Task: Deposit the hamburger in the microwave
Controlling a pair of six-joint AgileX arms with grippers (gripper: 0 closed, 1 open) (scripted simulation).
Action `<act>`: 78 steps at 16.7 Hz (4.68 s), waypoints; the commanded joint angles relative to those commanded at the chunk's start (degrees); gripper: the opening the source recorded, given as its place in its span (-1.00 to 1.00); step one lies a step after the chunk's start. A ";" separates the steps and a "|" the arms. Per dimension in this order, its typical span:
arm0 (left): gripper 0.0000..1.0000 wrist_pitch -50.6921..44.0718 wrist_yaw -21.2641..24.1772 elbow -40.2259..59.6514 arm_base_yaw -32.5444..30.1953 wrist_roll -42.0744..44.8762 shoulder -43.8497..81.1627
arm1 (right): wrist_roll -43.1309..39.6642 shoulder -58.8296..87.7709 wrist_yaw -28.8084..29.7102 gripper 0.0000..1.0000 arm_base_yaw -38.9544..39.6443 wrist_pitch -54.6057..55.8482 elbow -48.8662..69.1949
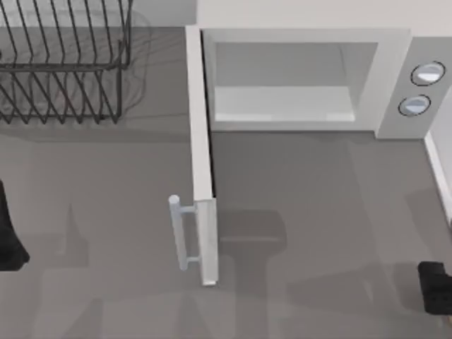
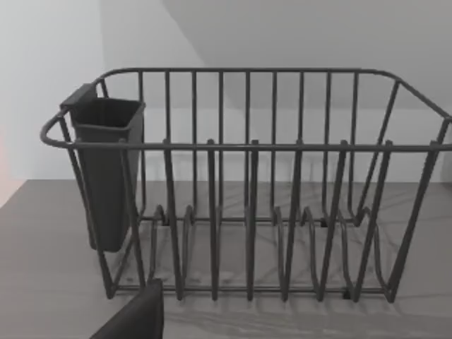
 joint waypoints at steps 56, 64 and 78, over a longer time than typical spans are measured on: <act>1.00 0.00 0.00 0.00 0.00 0.00 0.00 | 1.60 27.83 26.43 -1.00 21.06 41.66 31.82; 1.00 0.00 0.00 0.00 0.00 0.00 0.00 | 3.10 40.76 37.08 -1.00 28.61 67.22 37.27; 1.00 0.00 0.00 0.00 0.00 0.00 0.00 | 1.68 45.82 33.95 -1.00 24.25 65.39 49.19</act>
